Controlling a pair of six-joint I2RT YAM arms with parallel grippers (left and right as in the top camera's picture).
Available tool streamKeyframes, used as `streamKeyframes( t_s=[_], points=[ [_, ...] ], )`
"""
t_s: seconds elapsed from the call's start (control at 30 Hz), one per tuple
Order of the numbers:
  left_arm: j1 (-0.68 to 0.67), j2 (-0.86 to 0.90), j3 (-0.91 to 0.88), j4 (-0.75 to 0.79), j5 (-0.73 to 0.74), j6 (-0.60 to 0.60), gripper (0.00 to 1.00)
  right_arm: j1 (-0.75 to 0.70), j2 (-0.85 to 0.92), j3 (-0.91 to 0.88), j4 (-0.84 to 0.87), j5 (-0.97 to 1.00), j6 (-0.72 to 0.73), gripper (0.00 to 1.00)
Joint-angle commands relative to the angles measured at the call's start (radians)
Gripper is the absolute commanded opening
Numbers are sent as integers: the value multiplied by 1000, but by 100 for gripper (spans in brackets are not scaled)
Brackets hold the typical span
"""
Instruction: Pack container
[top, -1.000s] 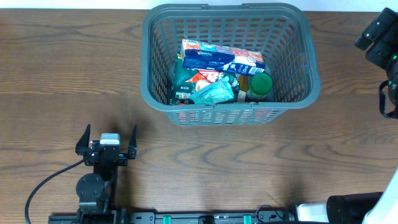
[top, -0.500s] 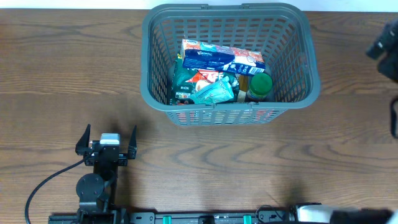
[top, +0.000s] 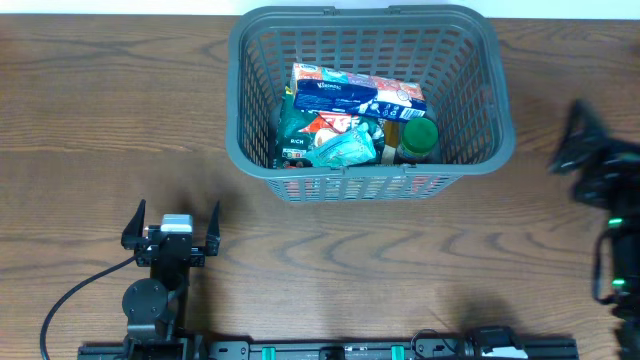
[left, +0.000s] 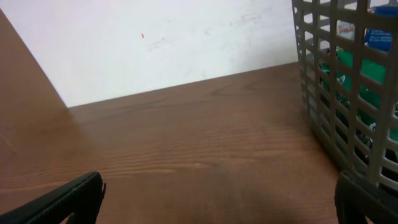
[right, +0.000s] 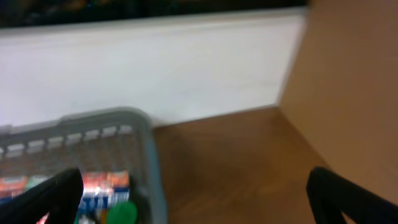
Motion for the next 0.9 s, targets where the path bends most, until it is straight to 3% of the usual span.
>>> streamKeyframes(
  t_s=[0.0,0.23,0.4,0.87],
  points=[
    [6,-7,-27,-25,2,13,99,-10,-119,-236,100,-154,-123,99],
    [6,-7,-27,-25,2,13,99,-31,-386,-742,388,-162,-14,99],
    [6,-7,-27,-25,2,13,99,-61,-515,-975,483,-186,68,99],
    [6,-7,-27,-25,2,13,99,-94,-640,-1278,620,-252,69,99]
  ],
)
